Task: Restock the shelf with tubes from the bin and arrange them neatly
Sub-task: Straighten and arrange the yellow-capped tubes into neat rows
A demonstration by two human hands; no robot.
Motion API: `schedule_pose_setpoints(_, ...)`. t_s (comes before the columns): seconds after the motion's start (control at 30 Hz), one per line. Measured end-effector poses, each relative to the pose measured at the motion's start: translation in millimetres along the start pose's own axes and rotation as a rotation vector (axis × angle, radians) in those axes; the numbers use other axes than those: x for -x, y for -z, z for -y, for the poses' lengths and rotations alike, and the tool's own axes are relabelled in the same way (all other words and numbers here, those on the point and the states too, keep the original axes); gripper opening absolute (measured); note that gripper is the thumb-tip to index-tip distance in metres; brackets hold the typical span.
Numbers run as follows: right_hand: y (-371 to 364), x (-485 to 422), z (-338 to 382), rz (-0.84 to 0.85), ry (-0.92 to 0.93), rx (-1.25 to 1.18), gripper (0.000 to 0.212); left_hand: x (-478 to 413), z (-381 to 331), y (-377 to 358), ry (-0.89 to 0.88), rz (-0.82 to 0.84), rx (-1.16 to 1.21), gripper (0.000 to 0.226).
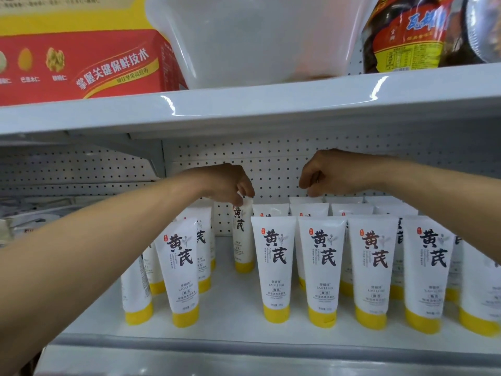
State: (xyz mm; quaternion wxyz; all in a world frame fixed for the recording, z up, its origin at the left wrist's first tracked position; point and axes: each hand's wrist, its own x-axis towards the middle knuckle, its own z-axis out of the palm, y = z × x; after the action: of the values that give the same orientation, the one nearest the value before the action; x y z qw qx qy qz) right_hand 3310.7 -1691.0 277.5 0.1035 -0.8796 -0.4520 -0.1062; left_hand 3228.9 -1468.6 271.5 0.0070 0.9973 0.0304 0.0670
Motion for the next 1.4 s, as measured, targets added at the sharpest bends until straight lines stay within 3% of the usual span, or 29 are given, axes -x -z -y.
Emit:
schedule_pose_setpoints(0.13,-6.9,-11.5,-1.3,0.092,-0.010,0.057,0.031,-8.9,2.3,-3.7,0.012,0.019,-0.026,0.030)
schedule_pose_setpoints(0.3,-14.9,-20.3,-5.2,0.131,-0.017,0.047,0.012,-14.8,-0.6,-4.5,-0.002,0.010,0.036,0.026)
schedule_pose_setpoints(0.4,-18.3,-22.4,-7.3,0.123,0.001,0.069,0.021,-18.6,-9.3,-6.5,-0.025,-0.009,0.106,0.025)
schedule_pose_setpoints(0.77,-19.1,-21.2,-8.8,0.114,0.025,0.073,0.018,-29.6,-35.5,-9.7,-0.098,-0.016,0.195,0.025)
schedule_pose_setpoints(1.4,-15.8,-15.4,-5.0,0.116,-0.008,0.016,0.019,-28.0,-37.4,-10.5,-0.024,0.009,0.232,0.028)
